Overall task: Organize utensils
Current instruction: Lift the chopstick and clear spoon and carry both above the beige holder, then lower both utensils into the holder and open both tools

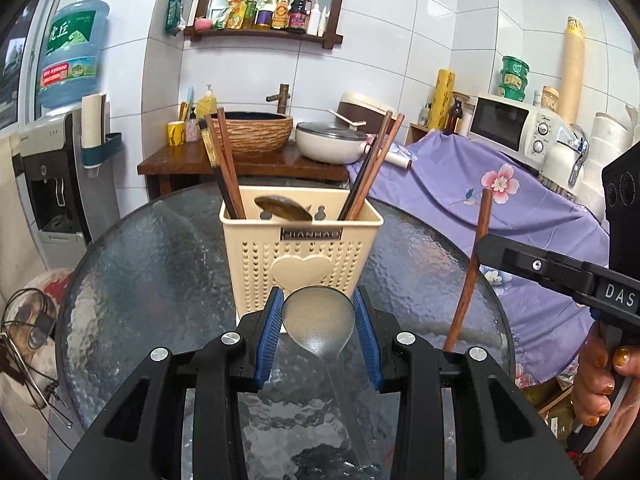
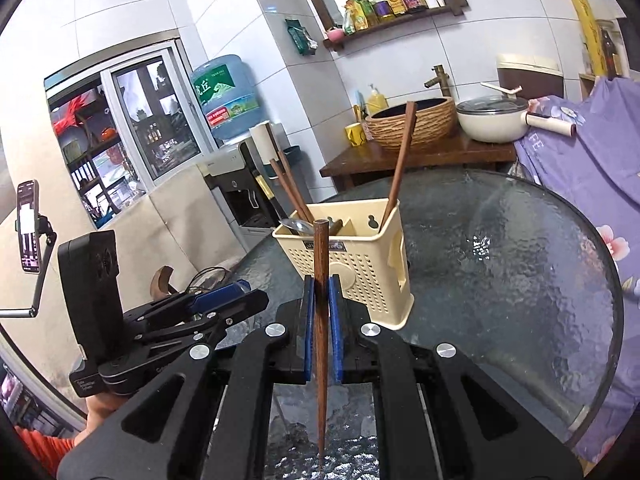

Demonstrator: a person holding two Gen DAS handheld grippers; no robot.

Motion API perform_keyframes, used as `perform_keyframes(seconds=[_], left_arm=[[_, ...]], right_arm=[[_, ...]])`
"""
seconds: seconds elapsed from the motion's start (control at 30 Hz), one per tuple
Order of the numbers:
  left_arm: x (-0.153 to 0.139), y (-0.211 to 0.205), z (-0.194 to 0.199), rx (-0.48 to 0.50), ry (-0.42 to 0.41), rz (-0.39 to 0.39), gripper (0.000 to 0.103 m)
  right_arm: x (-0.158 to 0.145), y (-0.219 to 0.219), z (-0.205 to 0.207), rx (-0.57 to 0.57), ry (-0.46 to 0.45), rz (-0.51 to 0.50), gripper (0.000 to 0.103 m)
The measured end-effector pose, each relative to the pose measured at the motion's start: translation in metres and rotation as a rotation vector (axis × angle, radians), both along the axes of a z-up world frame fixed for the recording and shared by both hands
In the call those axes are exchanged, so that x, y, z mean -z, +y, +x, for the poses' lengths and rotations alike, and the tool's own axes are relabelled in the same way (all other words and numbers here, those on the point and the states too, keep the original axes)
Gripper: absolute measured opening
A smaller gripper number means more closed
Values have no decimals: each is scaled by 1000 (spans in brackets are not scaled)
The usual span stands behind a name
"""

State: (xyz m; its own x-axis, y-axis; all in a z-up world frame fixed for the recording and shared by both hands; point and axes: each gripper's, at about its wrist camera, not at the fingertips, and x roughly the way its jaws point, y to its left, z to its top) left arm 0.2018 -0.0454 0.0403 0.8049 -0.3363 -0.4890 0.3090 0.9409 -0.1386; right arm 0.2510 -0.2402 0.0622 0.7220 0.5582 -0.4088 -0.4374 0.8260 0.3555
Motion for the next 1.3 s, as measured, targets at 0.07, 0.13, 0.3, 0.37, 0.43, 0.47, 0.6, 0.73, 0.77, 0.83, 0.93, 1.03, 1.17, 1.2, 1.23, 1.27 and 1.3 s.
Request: perform_keyframes(seconds=[0.07,0.13,0.3,0.37,0.43,0.47,0.6,0.73,0.77,0.83,0.93,1.03,1.17,1.2,1.23,1.27,1.3], left_arm=[[-5,1,1,-1,-7,-8,35],[-9,4,2,-2,-12,-13,35],[-20,7,5,-9,-36,-5,35],[-28,10,8,-10,-47,-6,35],[-37,14,12,-15,-58,-12,35],[-42,17,15,-16,-61,-16,35],[-72,27,30,-42,-95,-32,35],[-117,38,41,-83,-180,-51,35],[-127,39,45,-92,-198,-53,35],[-143,41,53,-121,-228,-54,35],[-161,42,66,-170,-276,-56,35],[-167,35,80,-228,-316,-24,35],[-157,23,98,-269,-319,27,35],[-154,21,101,-273,-318,39,35],[-148,18,105,-277,-316,54,35],[-142,15,108,-281,-315,67,35],[-135,13,110,-288,-316,81,35]], right_arm=[[-3,0,0,-3,-8,-6,8],[-8,0,0,-5,-19,-13,8],[-19,1,2,-26,-42,-19,8],[-25,2,4,-32,-48,-21,8],[-34,5,7,-41,-58,-31,8],[-38,7,9,-45,-60,-33,8],[-65,12,18,-67,-82,-42,8],[-104,12,29,-72,-117,-36,8],[-113,13,32,-70,-124,-37,8],[-135,12,39,-57,-145,-32,8],[-162,10,47,-22,-191,-27,8],[-179,11,57,33,-243,-46,8],[-176,17,76,83,-252,-56,8],[-173,19,78,91,-251,-59,8],[-169,20,81,100,-250,-65,8],[-164,22,84,107,-250,-69,8],[-156,24,88,119,-249,-79,8]])
